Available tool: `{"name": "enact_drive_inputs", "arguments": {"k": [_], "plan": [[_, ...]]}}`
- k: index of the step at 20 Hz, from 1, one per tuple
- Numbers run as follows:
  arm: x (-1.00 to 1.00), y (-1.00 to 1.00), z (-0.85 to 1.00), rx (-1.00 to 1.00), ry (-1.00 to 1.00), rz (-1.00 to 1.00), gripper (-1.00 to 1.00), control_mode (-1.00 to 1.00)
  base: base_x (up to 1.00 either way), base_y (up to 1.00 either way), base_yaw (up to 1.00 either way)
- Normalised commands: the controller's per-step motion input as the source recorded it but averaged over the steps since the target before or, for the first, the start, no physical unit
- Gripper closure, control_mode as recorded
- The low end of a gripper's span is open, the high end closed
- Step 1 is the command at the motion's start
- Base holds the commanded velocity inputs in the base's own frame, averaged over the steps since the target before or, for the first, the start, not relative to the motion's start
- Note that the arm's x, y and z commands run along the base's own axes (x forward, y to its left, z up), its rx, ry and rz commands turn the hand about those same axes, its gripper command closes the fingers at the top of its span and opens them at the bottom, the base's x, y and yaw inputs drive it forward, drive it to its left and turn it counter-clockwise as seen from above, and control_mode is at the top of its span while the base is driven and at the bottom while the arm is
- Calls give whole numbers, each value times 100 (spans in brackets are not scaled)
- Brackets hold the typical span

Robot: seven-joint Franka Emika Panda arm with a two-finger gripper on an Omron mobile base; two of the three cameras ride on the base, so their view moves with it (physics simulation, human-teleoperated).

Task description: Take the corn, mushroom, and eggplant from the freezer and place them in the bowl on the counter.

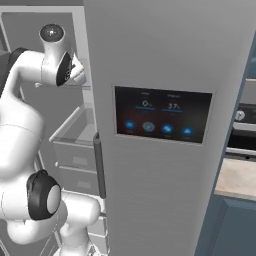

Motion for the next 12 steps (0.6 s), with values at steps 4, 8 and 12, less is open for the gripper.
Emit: {"name": "enact_drive_inputs", "arguments": {"k": [4,8,12], "plan": [[-28,83,-27,9,9,0,-100,-100,0,0,0],[-16,75,-15,11,6,0,-100,-100,0,0,0],[0,2,32,-2,3,-4,-100,-100,0,0,0]]}}
